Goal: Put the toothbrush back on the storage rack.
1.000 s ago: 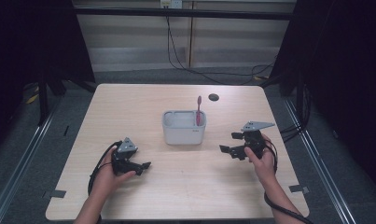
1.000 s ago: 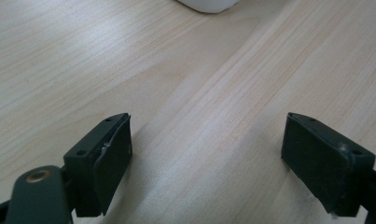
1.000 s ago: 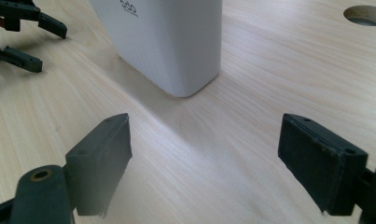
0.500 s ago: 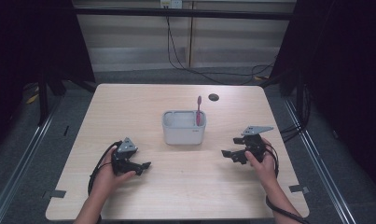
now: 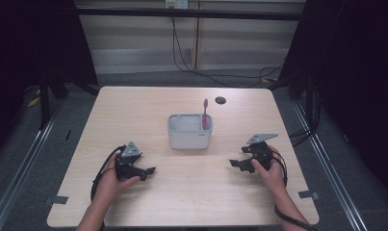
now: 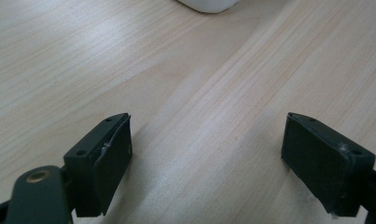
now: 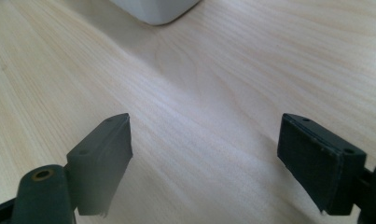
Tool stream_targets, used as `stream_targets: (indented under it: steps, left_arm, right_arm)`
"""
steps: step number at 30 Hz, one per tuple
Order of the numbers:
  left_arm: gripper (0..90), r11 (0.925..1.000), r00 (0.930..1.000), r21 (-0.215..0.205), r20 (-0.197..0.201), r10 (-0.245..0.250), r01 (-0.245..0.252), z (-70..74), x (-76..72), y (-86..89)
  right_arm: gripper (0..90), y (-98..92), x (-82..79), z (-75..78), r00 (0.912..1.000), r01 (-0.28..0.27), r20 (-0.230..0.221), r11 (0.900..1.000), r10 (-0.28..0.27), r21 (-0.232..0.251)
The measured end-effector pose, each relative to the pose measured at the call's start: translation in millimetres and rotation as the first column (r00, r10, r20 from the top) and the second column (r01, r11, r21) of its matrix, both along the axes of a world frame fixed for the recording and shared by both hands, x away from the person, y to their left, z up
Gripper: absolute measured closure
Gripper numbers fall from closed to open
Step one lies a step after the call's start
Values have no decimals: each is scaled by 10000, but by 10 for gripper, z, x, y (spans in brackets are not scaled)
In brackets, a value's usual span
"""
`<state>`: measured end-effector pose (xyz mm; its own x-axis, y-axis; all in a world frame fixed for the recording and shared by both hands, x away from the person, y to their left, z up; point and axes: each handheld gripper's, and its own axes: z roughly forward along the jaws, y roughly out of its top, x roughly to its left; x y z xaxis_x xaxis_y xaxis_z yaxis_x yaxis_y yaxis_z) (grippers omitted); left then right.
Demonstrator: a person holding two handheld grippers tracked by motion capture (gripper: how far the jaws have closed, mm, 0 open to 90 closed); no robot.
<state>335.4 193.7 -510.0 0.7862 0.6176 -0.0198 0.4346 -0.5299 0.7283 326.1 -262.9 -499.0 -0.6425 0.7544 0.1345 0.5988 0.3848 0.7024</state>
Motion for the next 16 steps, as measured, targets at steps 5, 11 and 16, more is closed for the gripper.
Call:
stream_targets:
  steps: [5,11,16]
  left_arm:
    - [160,10000,10000,31,29,-8,8,1,1,2]
    - [160,10000,10000,25,37,-16,16,1,3,2]
    - [160,10000,10000,6,3,4,-4,0,0,0]
  right_arm:
    - [177,-2,0,-46,9999,-41,-127,9996,37,-291]
    - [180,-12,-13,-63,10000,-63,-59,9992,61,-384]
    - [180,-18,-28,-82,9996,-193,204,9986,203,-485]
